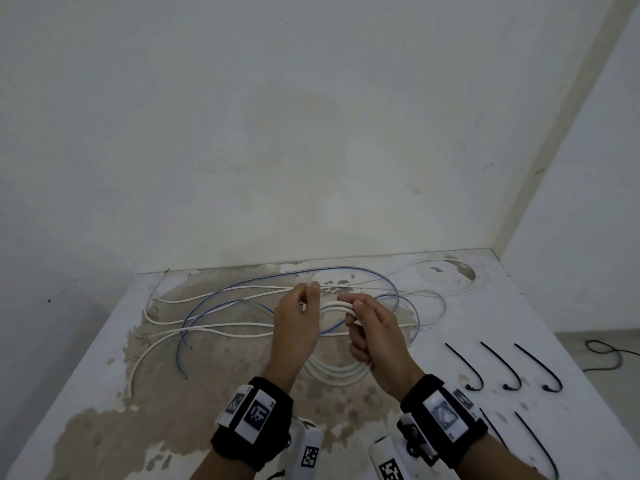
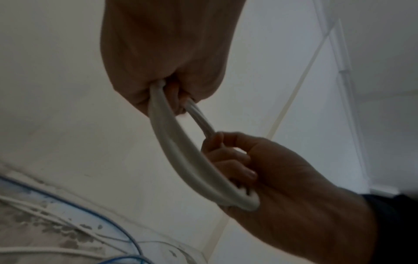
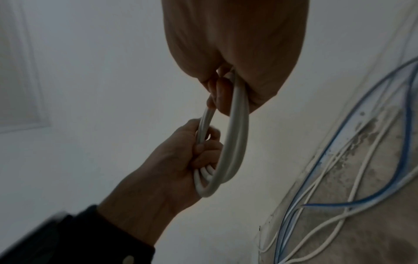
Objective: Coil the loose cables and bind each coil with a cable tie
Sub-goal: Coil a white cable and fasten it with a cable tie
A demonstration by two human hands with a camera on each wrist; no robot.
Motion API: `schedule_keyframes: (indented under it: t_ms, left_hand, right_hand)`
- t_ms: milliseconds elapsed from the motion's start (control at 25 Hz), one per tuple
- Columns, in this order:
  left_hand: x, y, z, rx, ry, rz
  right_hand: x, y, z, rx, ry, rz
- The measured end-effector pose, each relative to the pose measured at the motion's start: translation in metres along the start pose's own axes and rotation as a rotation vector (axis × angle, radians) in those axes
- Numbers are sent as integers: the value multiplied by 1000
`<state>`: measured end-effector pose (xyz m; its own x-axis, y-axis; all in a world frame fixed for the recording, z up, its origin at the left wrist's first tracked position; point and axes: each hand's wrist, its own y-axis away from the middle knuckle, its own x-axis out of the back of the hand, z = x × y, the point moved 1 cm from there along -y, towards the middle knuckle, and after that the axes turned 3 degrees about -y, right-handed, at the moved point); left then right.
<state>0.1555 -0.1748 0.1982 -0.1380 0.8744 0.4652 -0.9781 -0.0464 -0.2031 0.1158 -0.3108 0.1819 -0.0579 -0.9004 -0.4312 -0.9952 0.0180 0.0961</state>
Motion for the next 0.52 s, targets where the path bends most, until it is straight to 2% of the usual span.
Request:
schedule_keyframes:
  t_ms: [120, 280, 440, 520]
  left_hand:
    - [-2, -2, 1, 63, 54, -114]
    - [1, -2, 8, 128, 173, -289]
    - [0, 1, 15, 47, 61, -389]
    - [-4, 0, 8, 16, 6, -347]
  right_hand:
    - [-3, 2, -8, 59, 124, -55]
    - [0, 0, -10, 77, 167, -50]
    - [1, -1, -11, 83, 207, -39]
    - [2, -2, -9, 54, 157, 3]
